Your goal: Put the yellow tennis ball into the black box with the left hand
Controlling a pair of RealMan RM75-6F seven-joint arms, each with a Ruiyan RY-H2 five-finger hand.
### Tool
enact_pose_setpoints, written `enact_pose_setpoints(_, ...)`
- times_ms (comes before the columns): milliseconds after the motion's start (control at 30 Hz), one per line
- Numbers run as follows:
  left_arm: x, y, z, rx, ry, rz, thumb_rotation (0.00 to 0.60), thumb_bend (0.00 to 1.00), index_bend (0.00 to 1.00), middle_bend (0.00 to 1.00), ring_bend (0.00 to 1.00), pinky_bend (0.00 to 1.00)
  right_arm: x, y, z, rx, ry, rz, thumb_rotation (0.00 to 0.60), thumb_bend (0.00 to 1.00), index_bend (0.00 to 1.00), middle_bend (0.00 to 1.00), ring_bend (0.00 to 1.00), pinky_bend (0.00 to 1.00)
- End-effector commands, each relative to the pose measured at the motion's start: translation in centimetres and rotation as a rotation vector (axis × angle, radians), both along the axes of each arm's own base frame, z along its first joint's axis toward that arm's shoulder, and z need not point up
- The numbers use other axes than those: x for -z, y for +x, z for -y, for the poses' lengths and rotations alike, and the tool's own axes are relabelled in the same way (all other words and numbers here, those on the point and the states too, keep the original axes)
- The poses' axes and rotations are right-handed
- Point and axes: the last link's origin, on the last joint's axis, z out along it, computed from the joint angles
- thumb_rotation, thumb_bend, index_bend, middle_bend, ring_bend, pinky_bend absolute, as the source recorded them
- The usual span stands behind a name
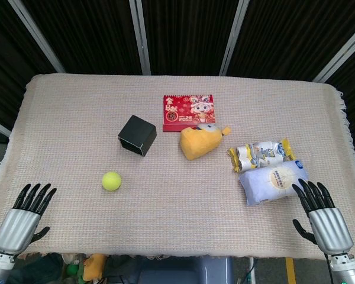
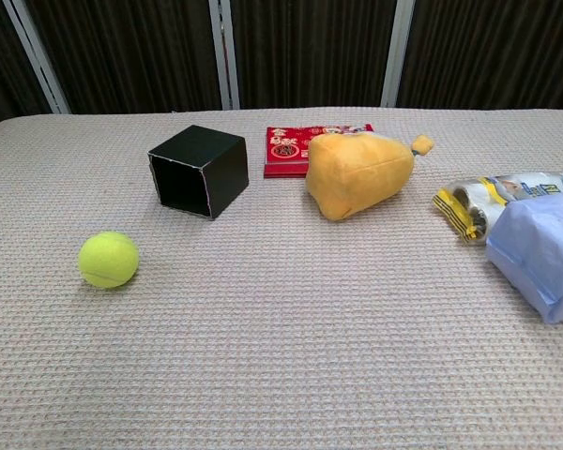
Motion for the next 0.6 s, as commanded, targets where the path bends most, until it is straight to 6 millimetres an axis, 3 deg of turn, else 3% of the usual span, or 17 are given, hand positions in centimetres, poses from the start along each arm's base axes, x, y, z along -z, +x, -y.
enact_pose_setpoints(33,0.0,0.0,0.0,0.0,-0.001,0.0,0.6,0.04,0.03,0.04,0.0,0.0,0.0,0.0,0.0,0.001,0.0,0.0,0.6,0.34,0.0,0.0,0.0,0.0)
enact_pose_setpoints(200,0.4,0.1,-0.2,0.004,-0.005,-0.011,0.6,0.05,0.03,0.03,0.0,0.0,0.0,-0.1,0.0,0.006,-0.001,-0.006,0.6,0.34,0.0,0.0,0.0,0.0)
enact_pose_setpoints(233,0.6,0.2,-0.3,0.01,-0.009,-0.012,0.6,0.09,0.04,0.05,0.0,0.0,0.0,-0.2,-0.1,0.006,-0.002,-0.008,0.6,0.34,0.0,0.0,0.0,0.0)
enact_pose_setpoints(300,1.1,0.2,-0.6,0.027,-0.026,-0.023,0.6,0.29,0.13,0.17,0.04,0.06,-0.1,-0.1,-0.1,0.006,-0.006,-0.006,0.6,0.34,0.0,0.0,0.0,0.0)
enact_pose_setpoints(367,1.9,0.3,-1.0,0.056,-0.05,-0.046,0.6,0.51,0.29,0.38,0.14,0.25,-0.2,-0.1,-0.3,0.005,-0.012,-0.003,0.6,0.34,0.0,0.0,0.0,0.0)
enact_pose_setpoints(467,3.6,0.1,-1.9,0.067,-0.08,-0.072,0.6,0.52,0.39,0.5,0.22,0.39,-0.3,0.0,-0.5,0.005,-0.017,0.0,0.6,0.34,0.0,0.0,0.0,0.0)
enact_pose_setpoints(600,5.6,-0.3,-2.9,0.049,-0.141,-0.097,0.6,0.46,0.43,0.58,0.28,0.44,-0.3,0.0,-0.5,-0.001,-0.015,0.002,0.6,0.34,0.0,0.0,0.0,0.0)
